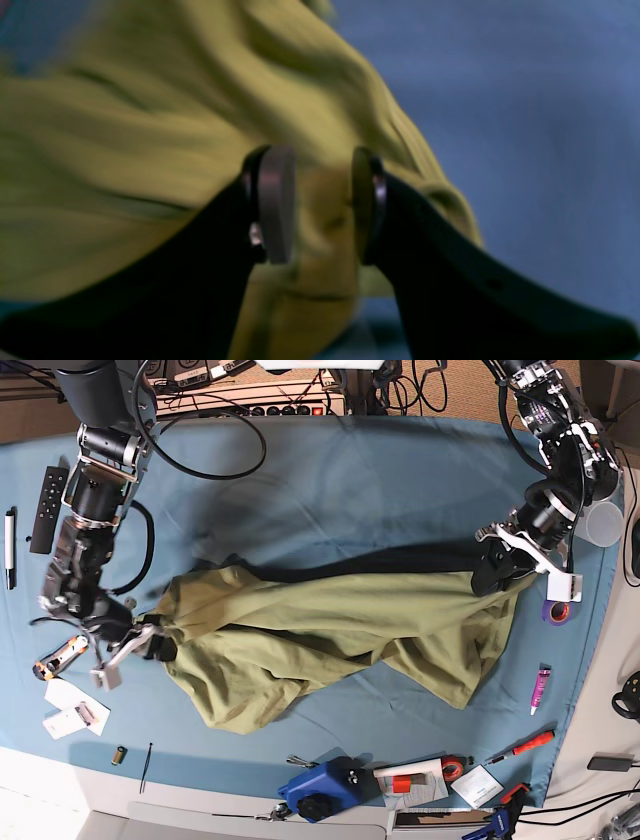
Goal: Layout the t-shirt on the table in an organized manner, then fold the t-shirt properly
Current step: 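Lower the right gripper and grasp the shirt end opposite the left gripper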
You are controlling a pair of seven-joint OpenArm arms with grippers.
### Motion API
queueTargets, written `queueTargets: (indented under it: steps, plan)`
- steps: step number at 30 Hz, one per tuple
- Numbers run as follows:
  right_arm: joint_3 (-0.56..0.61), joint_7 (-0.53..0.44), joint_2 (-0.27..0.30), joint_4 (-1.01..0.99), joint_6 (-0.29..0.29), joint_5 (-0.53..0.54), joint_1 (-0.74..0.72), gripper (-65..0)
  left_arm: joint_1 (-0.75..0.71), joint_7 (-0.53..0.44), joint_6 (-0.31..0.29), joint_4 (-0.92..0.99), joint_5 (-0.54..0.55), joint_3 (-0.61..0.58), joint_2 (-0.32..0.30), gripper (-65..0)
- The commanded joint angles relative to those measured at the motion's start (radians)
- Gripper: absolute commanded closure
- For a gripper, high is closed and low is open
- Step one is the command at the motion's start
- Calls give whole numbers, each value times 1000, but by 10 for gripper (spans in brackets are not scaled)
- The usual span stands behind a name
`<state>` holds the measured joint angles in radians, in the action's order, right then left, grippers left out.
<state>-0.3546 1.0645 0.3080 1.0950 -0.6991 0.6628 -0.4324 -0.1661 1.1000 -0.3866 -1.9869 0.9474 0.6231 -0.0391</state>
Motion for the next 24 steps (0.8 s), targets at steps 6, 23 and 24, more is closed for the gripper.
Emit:
queueTargets:
  steps: [6, 23, 24]
  plan:
    - [-238, 255, 20, 161, 1, 277, -10, -198, 12, -23, -7, -19, 26, 1, -8, 0]
    - [-275, 242, 22, 162, 1, 314, 271, -256, 17, -23, -7, -19, 26, 1, -8, 0]
    - [-258, 241, 22, 162, 1, 319, 271, -262, 17, -23, -7, -19, 26, 1, -8, 0]
